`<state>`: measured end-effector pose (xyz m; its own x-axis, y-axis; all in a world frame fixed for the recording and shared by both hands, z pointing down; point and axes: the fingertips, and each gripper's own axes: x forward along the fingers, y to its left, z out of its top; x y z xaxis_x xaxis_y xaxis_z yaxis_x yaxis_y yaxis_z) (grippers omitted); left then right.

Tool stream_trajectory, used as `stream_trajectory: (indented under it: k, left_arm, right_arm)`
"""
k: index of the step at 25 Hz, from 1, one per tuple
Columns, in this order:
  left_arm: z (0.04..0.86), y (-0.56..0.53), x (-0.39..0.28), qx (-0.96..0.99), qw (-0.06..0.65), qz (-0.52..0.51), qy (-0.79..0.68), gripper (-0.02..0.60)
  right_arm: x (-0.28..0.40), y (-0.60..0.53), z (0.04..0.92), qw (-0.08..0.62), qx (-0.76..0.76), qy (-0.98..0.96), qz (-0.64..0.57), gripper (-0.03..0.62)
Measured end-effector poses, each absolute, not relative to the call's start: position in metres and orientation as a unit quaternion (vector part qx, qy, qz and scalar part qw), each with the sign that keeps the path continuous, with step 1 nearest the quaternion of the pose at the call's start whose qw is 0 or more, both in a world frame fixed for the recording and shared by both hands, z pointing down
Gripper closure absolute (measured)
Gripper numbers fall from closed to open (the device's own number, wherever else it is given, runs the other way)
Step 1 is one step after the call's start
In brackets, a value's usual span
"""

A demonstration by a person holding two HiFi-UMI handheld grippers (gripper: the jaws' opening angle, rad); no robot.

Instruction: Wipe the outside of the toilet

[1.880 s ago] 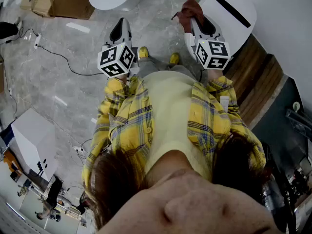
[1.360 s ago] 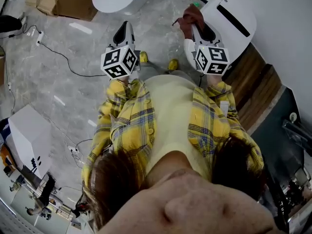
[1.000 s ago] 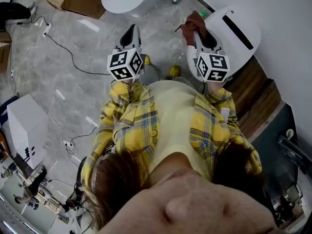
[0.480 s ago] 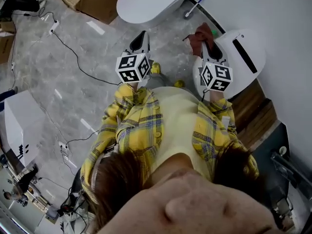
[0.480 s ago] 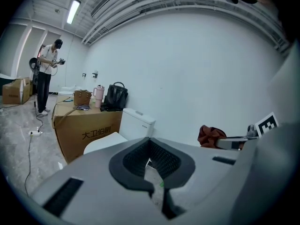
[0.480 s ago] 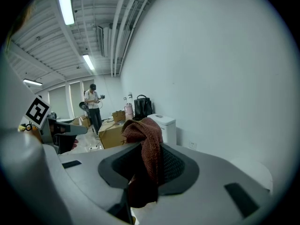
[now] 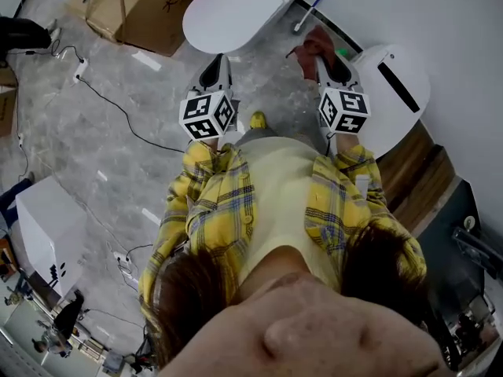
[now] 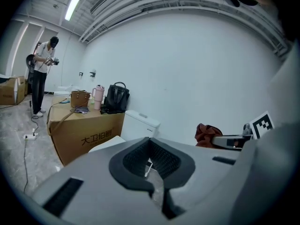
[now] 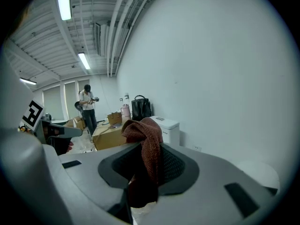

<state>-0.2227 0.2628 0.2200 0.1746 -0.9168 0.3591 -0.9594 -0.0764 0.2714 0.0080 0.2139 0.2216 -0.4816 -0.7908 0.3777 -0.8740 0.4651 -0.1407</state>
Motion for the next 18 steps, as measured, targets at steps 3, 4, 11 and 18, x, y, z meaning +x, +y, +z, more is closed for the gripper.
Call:
stream_trajectory:
  k: [3,4,11,18]
  left_arm:
    - [0.222,0.258,-0.234,0.74,0.226,0.052,-0.632,0.58]
    - [0.223,0.255,-0.238,0.742,0.225,0.053,-0.629,0.58]
    - [0.227,0.231,-0.245,0.749,0.226,0.053,-0.62,0.58]
    - [0.231,0.185,-0.239,0.748,0.217,0.063,-0.624,0.58]
  right_arm:
    - [-0.004,0.209,0.222,0.129,0.501,-0.841,0.159,0.471]
    - [-0.008,0.206,0.221,0.127,0.503,-0.84,0.158,0.472]
    - [-0.021,0.186,0.221,0.129,0.505,-0.84,0.151,0.471]
    - [-0.014,0.13,0.229,0.12,0.51,-0.839,0.147,0.471]
